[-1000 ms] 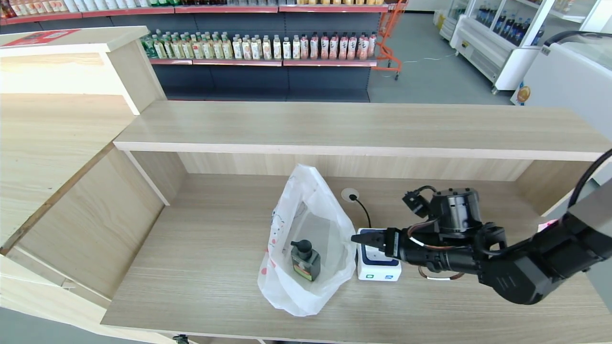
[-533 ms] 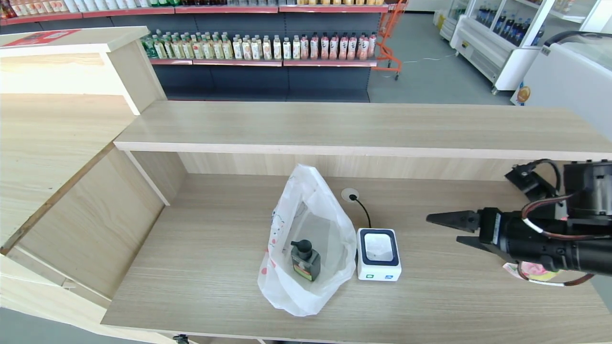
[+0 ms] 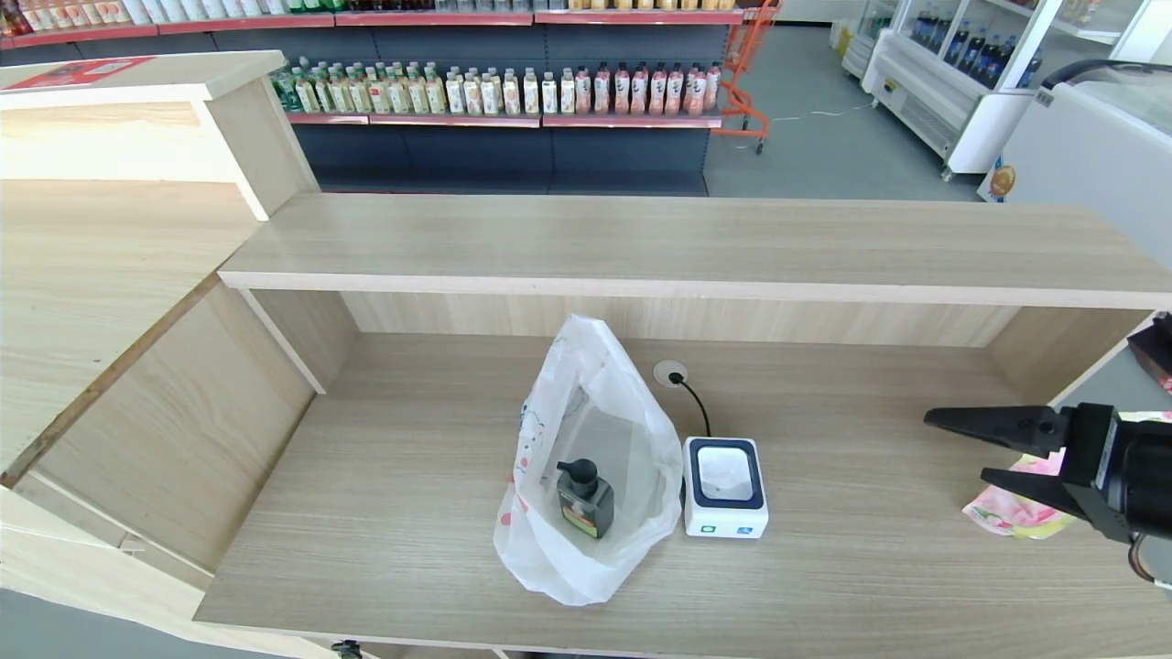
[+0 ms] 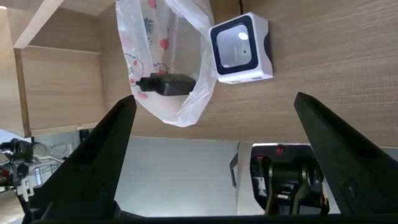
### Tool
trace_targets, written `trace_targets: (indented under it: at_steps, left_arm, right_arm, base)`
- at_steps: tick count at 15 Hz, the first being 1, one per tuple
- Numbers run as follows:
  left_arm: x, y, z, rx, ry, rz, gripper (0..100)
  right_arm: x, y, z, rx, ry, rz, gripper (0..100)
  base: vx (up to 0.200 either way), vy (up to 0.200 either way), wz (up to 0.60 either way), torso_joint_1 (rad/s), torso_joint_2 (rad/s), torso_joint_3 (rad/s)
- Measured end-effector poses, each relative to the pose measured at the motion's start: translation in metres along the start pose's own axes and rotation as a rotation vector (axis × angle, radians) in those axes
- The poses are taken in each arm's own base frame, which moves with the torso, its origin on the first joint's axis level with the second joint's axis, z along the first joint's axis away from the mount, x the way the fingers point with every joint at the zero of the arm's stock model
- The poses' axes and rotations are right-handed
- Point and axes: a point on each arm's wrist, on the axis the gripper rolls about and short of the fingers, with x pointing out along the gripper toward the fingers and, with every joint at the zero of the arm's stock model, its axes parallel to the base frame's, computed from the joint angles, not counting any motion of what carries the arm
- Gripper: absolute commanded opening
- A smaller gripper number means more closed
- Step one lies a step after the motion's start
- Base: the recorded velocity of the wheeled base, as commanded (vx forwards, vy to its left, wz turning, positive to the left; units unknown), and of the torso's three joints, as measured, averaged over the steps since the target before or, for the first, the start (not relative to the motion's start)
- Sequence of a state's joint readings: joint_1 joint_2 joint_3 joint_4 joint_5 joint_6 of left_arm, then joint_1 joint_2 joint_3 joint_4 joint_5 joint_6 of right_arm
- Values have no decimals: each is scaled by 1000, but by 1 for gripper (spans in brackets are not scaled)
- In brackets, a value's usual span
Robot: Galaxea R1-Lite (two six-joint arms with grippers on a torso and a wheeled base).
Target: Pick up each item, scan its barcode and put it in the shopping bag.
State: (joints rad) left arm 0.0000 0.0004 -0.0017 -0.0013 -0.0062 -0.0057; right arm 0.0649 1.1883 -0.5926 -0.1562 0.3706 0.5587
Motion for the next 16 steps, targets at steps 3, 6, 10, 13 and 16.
trace_targets:
  at_steps: [3, 6, 10, 13, 16]
  left_arm:
    - [0, 0, 0, 1, 0, 0, 100]
    - [0, 0, 0, 1, 0, 1, 100]
    - [0, 0, 0, 0, 0, 1, 100]
    - [0, 0, 0, -2, 0, 1, 100]
    - [0, 0, 0, -4, 1, 1, 100]
  right_arm:
    - [-7, 3, 1, 15, -23, 14, 100]
    - [-10, 6, 4, 73, -39, 25, 100]
    - [-13, 3, 2, 152, -29, -6, 100]
    - [-20, 2, -3, 193, -8, -27, 100]
    - [-28, 4, -6, 225, -12, -25, 100]
  base:
    - [0, -200, 0, 2, 2, 2]
    - [0, -200, 0, 1, 5, 4]
    - [0, -150, 0, -1, 5, 3]
    - [-67, 0, 0, 1, 1, 1]
    - [-200, 0, 0, 2, 5, 2]
